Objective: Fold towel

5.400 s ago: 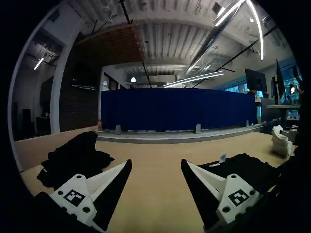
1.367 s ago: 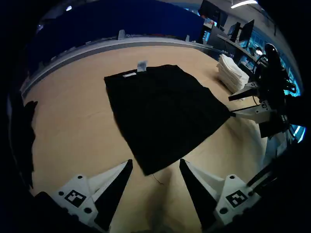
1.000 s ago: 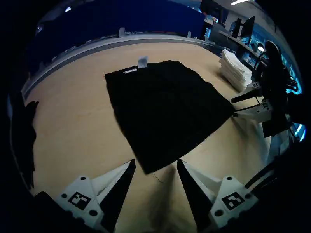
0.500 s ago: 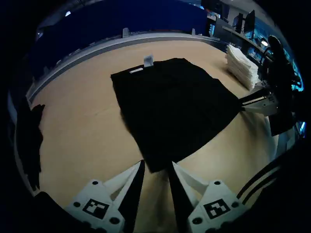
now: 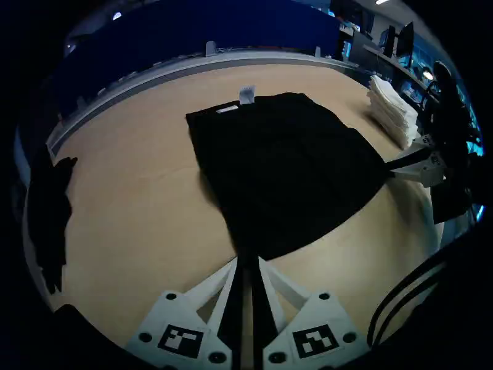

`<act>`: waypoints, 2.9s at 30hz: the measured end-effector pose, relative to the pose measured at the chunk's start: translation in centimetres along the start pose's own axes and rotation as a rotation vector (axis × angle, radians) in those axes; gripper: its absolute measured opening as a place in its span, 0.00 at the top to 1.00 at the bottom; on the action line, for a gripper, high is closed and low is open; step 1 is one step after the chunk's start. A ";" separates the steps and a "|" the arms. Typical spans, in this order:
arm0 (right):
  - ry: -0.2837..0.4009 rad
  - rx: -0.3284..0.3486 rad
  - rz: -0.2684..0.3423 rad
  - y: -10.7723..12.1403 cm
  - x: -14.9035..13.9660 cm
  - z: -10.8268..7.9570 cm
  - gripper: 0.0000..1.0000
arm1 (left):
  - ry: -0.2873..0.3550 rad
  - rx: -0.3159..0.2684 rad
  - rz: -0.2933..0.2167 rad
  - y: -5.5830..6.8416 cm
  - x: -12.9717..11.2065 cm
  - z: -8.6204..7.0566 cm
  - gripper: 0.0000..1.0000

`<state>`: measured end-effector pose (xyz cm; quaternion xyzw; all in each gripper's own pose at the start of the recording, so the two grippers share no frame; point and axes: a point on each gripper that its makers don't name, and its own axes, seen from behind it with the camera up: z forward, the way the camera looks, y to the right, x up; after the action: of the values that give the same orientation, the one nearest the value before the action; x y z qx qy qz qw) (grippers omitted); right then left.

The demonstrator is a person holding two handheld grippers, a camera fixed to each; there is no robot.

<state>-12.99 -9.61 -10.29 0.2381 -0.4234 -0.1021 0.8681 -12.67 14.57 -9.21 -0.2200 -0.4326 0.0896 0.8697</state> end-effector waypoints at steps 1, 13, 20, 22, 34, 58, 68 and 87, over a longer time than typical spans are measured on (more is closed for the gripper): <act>0.002 -0.002 0.004 0.1 0.1 0.0 0.84 | -0.002 -0.011 -0.011 0.2 0.0 -0.1 0.92; 0.037 -0.008 0.030 0.9 1.9 -1.4 0.85 | 0.016 -0.058 -0.103 1.4 1.0 -1.8 0.93; 0.058 -0.006 0.011 0.8 3.3 -3.0 0.85 | 0.040 -0.057 -0.119 1.4 2.2 -3.5 0.93; 0.062 -0.007 0.003 0.8 3.7 -3.7 0.85 | 0.050 -0.060 -0.130 1.5 2.7 -4.2 0.93; 0.054 0.012 -0.009 0.4 5.1 -7.8 0.85 | 0.096 -0.078 -0.198 2.0 4.9 -8.9 0.93; 0.027 0.019 -0.021 1.6 7.6 -8.1 0.85 | 0.148 -0.073 -0.225 1.4 8.4 -9.2 0.93; 0.016 0.007 -0.032 4.0 10.7 -5.2 0.85 | 0.184 -0.048 -0.198 -0.9 12.4 -6.2 0.93; -0.046 0.007 0.067 6.6 11.0 0.6 0.85 | 0.143 -0.027 -0.168 -3.6 13.6 0.7 0.93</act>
<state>-6.77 -8.31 0.87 0.2242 -0.4513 -0.0767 0.8604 -5.05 16.28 2.53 -0.2006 -0.3876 -0.0053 0.8997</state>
